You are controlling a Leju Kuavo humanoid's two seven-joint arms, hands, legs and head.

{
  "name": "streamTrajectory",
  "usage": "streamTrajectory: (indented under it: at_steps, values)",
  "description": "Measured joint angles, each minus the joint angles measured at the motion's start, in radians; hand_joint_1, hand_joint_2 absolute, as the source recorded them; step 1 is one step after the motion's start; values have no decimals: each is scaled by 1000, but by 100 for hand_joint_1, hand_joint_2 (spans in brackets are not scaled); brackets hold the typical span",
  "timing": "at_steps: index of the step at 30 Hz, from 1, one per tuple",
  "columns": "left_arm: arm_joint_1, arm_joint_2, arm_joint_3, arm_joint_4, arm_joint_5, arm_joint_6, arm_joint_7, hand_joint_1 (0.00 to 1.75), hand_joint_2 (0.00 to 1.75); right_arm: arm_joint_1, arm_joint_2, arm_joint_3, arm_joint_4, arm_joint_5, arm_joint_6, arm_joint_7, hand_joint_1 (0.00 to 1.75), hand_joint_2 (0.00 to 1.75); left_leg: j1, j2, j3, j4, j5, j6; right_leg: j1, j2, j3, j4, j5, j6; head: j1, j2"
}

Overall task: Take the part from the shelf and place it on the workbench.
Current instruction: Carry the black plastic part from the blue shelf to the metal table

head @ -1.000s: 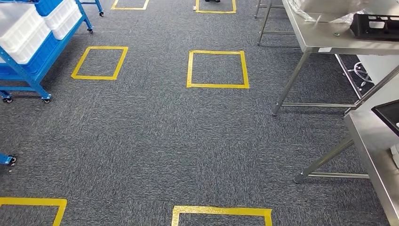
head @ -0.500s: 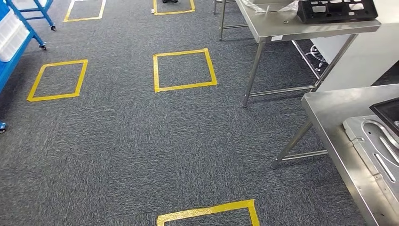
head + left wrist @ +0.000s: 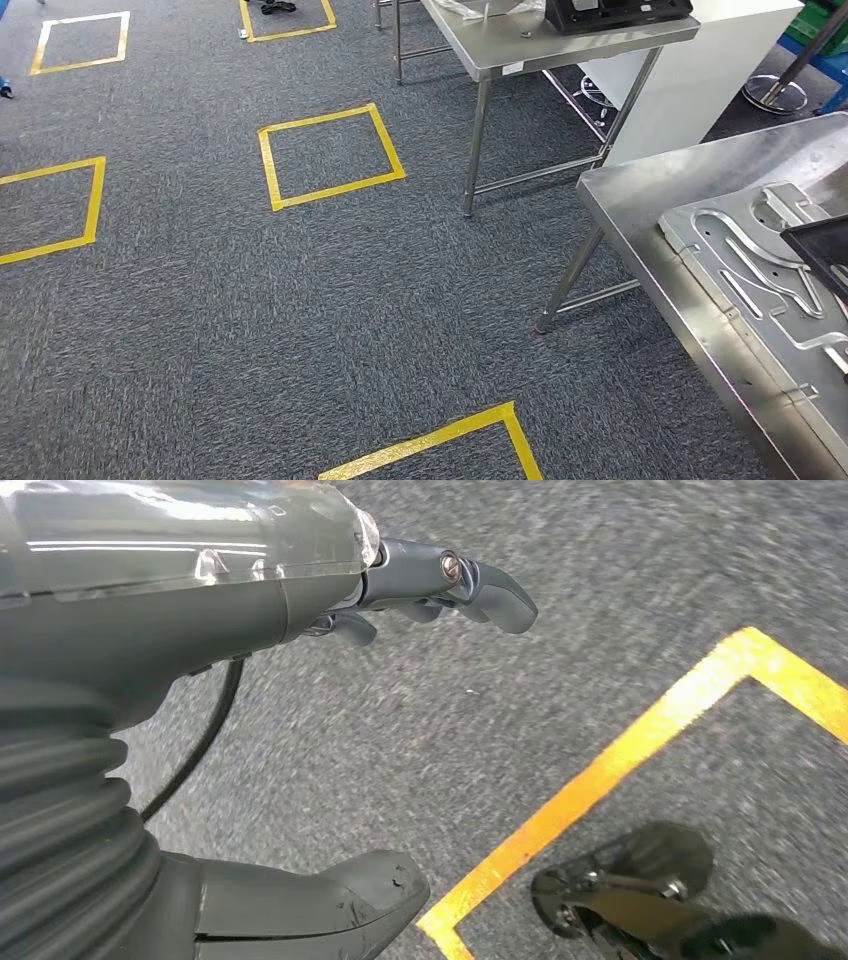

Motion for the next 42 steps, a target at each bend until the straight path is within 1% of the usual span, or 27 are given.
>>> streamTrajectory:
  at_steps: [2,3,5,6,8,9,11,12,13,14,16,18,20,22,24,25,27,28,30,32,33,35,36,37,39,41,42]
  values:
    - [-1,0,0,0,0,0,0,0,175,-1,2,0,-2,0,-3,-1,175,175,-3,21,2,14,-14,-14,4,-27,46,-88,29,-8,0,0]
    - [-2,1,0,0,0,0,1,0,175,0,3,0,-2,0,-4,-1,175,175,-5,30,5,17,-20,-20,7,-29,50,-97,27,-16,0,0]
    - [-5,1,0,0,0,0,1,0,175,4,4,1,-5,0,-5,-2,175,175,-5,48,11,18,-27,-30,8,-4,48,-97,28,-32,0,0]
    - [-6,1,0,0,0,-1,0,0,175,6,3,1,-7,0,-5,-2,175,175,-2,41,11,27,-37,-36,7,7,48,-97,29,-39,-1,0]
    - [-6,1,0,0,1,-2,-1,0,175,7,2,1,-14,0,-5,-2,175,175,5,-4,-18,100,-83,-44,7,28,49,-100,32,-52,-3,0]
    - [-5,1,0,0,1,-3,-3,0,175,7,3,1,-16,0,-5,-2,175,175,8,-33,-47,165,-116,-45,9,38,48,-100,32,-56,-4,0]
    - [0,1,0,0,1,-4,-4,0,175,10,6,1,-18,0,-5,-4,175,175,9,-58,-112,289,-160,-43,15,62,47,-99,33,-61,-5,0]
    - [2,1,0,0,1,-5,-5,0,175,12,8,1,-19,0,-5,-5,175,175,9,-63,-127,311,-155,-38,19,76,47,-99,33,-62,-4,0]
    - [4,1,0,0,1,-5,-6,0,175,14,10,1,-19,0,-5,-6,175,175,7,-68,-124,293,-130,-32,22,90,47,-99,34,-63,-4,0]
    - [5,1,0,0,1,-5,-6,0,175,15,12,1,-19,0,-5,-8,175,175,4,-77,-104,239,-91,-23,24,105,47,-98,34,-63,-4,0]
    - [5,2,0,0,1,-5,-7,0,175,17,15,1,-19,0,-5,-11,175,175,-3,-127,-46,101,-24,-5,24,130,47,-98,36,-61,-4,0]
    - [5,4,0,0,1,-5,-6,0,175,19,22,1,-19,0,-5,-12,175,175,-8,-154,-17,35,-3,3,20,154,44,-99,40,-54,-4,0]
    - [3,3,0,0,1,-5,-6,0,175,26,26,0,-20,2,-5,-16,175,175,-9,-129,-10,21,3,6,16,177,41,-104,46,-42,-6,0]
    - [1,2,0,0,0,-5,-5,0,175,32,28,0,-23,3,-5,-20,175,175,-6,-100,1,-7,19,13,18,143,29,-87,31,-34,-5,0]
    - [2,1,0,0,0,-5,-5,0,175,29,31,-1,-25,3,-5,-22,175,175,-3,-72,6,-25,29,16,19,74,-11,-3,-25,-26,-1,0]
    - [3,1,0,0,0,-5,-5,0,175,26,32,-1,-26,3,-5,-22,175,175,-3,-58,5,-27,30,17,16,53,-39,58,-57,-19,0,0]
    - [5,0,0,0,0,-5,-5,0,175,29,36,-1,-26,3,-5,-22,175,175,-3,-30,3,-25,27,14,7,38,-70,134,-81,-6,0,0]
    - [6,-1,0,0,0,-6,-5,0,175,31,38,-1,-26,3,-5,-22,175,175,-1,-16,3,-23,24,10,2,33,-60,121,-66,1,0,0]
    - [6,-3,0,0,0,-6,-5,0,175,32,40,-1,-27,3,-5,-22,175,175,1,10,3,-11,15,-1,-4,0,9,1,-11,12,0,0]
    - [5,-2,0,0,0,-6,-5,0,175,31,42,-1,-30,3,-5,-22,175,175,-1,32,4,5,-2,-16,-3,-41,64,-96,19,5,0,0]
    - [4,0,0,0,0,-6,-5,0,175,31,44,-1,-31,3,-5,-22,175,175,-3,42,8,9,-10,-23,-1,-48,71,-109,19,-4,0,0]
    - [1,0,0,0,0,-5,-5,0,175,35,46,-1,-33,3,-5,-23,175,175,-4,62,17,10,-20,-34,0,-25,70,-104,18,-24,-4,0]
    - [0,0,0,0,0,-5,-5,0,175,37,46,-2,-34,3,-6,-23,175,175,-1,53,19,16,-27,-40,-1,-13,68,-104,19,-31,-4,0]
    - [-1,0,0,0,0,-5,-5,0,175,37,45,-2,-35,3,-6,-23,175,175,2,31,14,33,-42,-46,-2,-1,67,-105,21,-38,-5,0]
    - [0,0,0,0,0,-5,-5,0,175,33,45,-2,-36,3,-6,-22,175,175,9,-34,-27,132,-104,-53,-1,23,64,-105,25,-49,-7,0]
    - [3,-1,0,0,0,-5,-5,0,175,30,45,-2,-37,3,-6,-23,175,175,10,-62,-94,271,-167,-53,4,50,61,-105,26,-55,-9,0]
    - [4,-1,0,0,0,-5,-5,0,175,31,45,-2,-37,3,-6,-23,175,175,10,-64,-116,310,-173,-50,7,64,60,-105,26,-55,-9,0]
